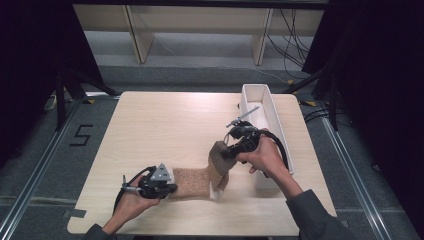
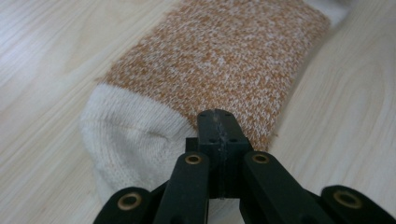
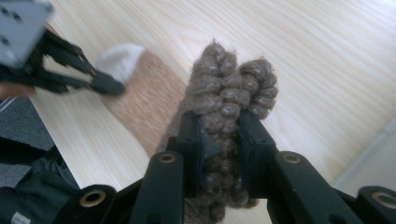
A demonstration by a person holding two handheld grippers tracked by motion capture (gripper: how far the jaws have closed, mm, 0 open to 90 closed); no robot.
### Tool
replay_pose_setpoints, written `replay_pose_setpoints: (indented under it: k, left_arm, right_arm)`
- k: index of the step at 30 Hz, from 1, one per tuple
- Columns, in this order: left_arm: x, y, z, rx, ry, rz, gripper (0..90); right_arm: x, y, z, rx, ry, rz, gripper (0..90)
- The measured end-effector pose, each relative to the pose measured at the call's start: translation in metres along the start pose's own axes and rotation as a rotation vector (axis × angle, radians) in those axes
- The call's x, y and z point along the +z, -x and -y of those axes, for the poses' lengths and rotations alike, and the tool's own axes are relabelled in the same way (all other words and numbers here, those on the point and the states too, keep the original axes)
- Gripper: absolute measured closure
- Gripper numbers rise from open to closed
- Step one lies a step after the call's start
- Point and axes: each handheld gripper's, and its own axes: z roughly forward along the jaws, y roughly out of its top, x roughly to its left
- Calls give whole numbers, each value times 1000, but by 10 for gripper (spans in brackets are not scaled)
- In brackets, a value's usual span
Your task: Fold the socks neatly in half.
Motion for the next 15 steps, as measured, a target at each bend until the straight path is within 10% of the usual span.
replay_pose_setpoints:
  k: [9, 15]
  left_arm:
    - [-19, 5, -3, -24, 93, 26, 894]
    - [-44, 2, 29, -75, 95, 7, 885]
  right_arm:
    - [35, -35, -36, -110, -24, -2, 732]
    - [47, -47, -42, -139, -35, 3, 729]
